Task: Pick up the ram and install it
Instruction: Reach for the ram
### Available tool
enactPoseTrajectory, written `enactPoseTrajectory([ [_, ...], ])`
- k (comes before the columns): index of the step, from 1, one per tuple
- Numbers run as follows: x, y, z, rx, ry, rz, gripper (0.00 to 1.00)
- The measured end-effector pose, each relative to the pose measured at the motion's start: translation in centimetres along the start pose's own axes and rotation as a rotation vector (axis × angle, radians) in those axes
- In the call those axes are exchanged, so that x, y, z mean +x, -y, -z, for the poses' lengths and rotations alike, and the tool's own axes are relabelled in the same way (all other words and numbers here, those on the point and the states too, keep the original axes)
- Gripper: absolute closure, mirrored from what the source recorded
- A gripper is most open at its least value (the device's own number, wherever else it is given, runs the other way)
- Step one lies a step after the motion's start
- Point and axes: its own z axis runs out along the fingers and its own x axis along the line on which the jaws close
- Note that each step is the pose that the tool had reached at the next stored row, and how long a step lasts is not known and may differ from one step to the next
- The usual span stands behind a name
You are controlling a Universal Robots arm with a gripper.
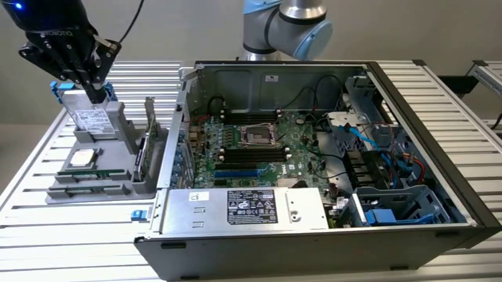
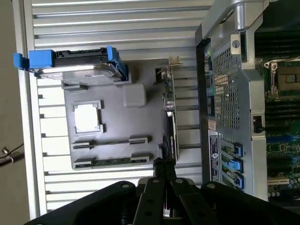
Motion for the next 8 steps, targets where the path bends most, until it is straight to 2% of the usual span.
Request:
enactPoseTrajectory([
  [6,1.4,1.44,-0.16,-0.0001,-0.0003,0.000,0.90],
  [8,1.8,1.84,-0.27,0.0001,-0.0023,0.000,0.90],
])
